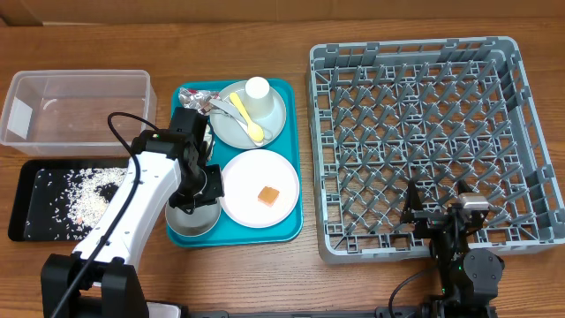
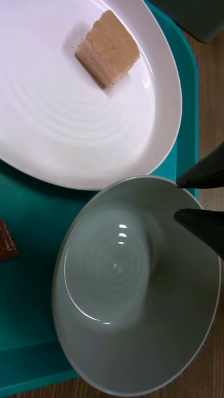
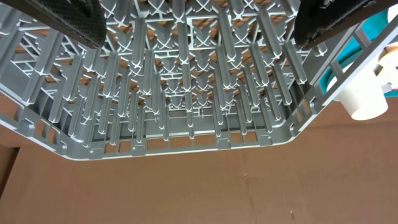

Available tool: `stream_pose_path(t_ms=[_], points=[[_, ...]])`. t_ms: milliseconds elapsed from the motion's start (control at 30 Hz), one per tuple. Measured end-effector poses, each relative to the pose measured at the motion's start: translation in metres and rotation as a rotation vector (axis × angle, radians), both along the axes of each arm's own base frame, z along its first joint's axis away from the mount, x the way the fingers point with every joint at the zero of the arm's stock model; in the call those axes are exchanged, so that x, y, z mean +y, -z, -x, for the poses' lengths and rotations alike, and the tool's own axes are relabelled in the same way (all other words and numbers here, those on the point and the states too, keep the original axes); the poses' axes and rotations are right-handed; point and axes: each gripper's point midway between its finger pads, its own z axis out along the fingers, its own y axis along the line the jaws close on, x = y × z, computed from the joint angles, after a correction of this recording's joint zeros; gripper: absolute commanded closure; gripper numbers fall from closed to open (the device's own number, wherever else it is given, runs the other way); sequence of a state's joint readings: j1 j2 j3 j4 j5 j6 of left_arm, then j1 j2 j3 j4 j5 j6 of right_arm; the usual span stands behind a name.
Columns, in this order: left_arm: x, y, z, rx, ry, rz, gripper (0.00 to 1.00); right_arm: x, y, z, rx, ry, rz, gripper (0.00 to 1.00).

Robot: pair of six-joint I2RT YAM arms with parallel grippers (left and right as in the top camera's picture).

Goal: Sort waste into correct bins and load items into the dishwasher rack
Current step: 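Carry the empty grey bowl back to the teal tray with left gripper, then set the grey bowl down on the teal tray and open left gripper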

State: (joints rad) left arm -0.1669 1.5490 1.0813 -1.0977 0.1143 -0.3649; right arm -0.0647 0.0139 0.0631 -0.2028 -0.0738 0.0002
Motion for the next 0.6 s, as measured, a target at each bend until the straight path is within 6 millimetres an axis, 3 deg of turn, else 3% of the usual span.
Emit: stream_pose_path(t_ms=[300, 433, 467, 533, 567, 600], points=[[0.001, 0.0, 0.004, 0.015, 0.0, -0.006, 0.85, 0.0, 0.0, 0.0, 0.0, 0.0, 0.0, 0.0], [0.001, -0.017, 0.005, 0.037, 0.002, -0.009, 0.78, 0.0, 0.0, 0.0, 0.0, 0.0, 0.0, 0.0], [0.001, -0.027, 0.002, 0.027, 0.005, -0.008, 0.73, 0.0, 0.0, 0.0, 0.0, 0.001, 0.0, 0.0], [-0.002, -0.05, -0.012, -0.025, 0.01, 0.0, 0.38, 0.0, 0.0, 0.0, 0.0, 0.0, 0.001, 0.0], [-0.002, -0.059, -0.018, -0.055, 0.016, 0.004, 0.24, 0.0, 0.0, 0.0, 0.0, 0.0, 0.0, 0.0], [-0.003, -0.068, -0.022, -0.076, 0.018, 0.008, 0.19, 0.0, 0.0, 0.0, 0.0, 0.0, 0.0, 0.0]])
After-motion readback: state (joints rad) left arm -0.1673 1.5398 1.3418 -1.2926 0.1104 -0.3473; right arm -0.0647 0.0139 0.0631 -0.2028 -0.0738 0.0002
